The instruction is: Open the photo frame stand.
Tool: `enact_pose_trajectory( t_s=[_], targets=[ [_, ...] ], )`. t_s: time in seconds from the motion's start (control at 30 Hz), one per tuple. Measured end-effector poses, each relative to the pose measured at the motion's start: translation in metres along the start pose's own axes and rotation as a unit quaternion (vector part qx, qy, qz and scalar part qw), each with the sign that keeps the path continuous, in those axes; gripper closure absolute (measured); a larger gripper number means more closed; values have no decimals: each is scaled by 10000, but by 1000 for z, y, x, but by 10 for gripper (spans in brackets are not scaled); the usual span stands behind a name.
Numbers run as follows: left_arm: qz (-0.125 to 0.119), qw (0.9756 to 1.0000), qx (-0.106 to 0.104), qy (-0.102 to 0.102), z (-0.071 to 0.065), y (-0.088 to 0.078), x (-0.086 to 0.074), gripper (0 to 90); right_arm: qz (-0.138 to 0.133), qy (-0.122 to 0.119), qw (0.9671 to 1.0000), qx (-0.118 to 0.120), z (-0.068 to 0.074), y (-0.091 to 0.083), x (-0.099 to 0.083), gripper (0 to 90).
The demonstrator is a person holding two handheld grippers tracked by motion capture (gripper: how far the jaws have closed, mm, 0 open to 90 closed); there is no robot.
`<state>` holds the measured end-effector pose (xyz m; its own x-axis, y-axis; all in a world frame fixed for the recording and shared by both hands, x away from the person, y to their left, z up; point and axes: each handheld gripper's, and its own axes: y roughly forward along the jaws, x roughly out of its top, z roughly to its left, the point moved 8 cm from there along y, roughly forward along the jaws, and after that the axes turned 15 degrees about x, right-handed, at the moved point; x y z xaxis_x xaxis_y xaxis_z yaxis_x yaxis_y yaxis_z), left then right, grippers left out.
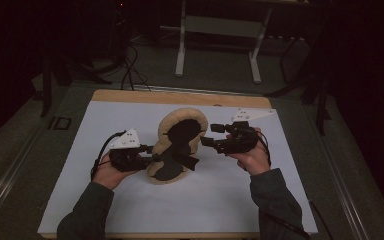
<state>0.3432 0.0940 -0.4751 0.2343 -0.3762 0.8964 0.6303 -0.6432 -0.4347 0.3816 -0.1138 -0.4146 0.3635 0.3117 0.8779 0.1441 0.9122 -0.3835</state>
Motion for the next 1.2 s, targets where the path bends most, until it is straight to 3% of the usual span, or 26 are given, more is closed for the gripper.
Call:
enact_pose_trajectory(
  t_s=[0.33,0.63,1.2],
  targets=[
    [13,9999,22,-97,0,3,2,677,-119,247,9995,-167,-4,-17,-40,329],
    [76,10000,36,-16,-3,9,8,678,-296,381,9984,-278,-6,-25,-66,334],
    [366,9987,32,342,-12,28,27,681,-634,641,9950,-441,-2,-43,-103,342]
  ],
)
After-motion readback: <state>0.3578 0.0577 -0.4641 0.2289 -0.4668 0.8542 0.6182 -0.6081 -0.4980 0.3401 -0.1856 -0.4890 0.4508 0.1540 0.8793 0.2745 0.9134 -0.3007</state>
